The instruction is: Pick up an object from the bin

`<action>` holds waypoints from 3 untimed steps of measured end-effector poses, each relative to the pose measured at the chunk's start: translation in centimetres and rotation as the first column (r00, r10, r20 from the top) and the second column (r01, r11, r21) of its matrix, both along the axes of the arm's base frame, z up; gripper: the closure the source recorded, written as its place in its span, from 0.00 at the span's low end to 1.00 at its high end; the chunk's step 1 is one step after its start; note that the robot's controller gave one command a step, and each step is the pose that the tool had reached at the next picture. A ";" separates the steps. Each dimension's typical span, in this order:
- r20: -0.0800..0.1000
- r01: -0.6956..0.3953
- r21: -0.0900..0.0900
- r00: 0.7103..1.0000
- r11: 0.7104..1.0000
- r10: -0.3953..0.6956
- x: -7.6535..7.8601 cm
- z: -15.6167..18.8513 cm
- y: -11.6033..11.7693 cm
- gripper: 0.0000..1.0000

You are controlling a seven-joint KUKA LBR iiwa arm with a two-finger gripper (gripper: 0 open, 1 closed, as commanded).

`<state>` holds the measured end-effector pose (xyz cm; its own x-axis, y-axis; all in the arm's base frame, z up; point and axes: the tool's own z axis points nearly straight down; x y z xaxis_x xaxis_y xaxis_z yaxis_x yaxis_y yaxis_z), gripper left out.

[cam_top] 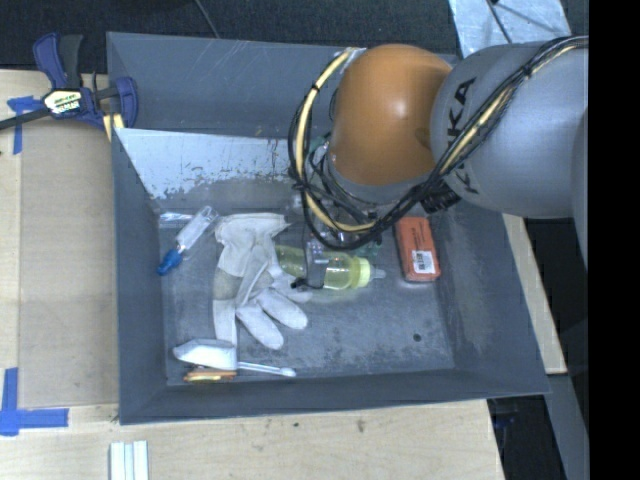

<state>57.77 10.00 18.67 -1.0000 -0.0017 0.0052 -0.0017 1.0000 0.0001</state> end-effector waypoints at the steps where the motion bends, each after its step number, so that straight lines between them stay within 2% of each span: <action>1: 0.008 0.002 0.001 1.000 1.000 -0.002 0.2 0.5 -0.1 0.00; 2: 0.012 -0.007 0.002 1.000 1.000 0.007 -1.0 -6.2 -0.3 0.00; 3: 0.008 0.037 0.002 0.999 0.999 -0.037 3.1 -11.2 -4.3 0.00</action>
Offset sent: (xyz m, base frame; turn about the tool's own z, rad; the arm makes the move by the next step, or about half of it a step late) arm -0.0206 -0.0048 -0.1167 -0.0158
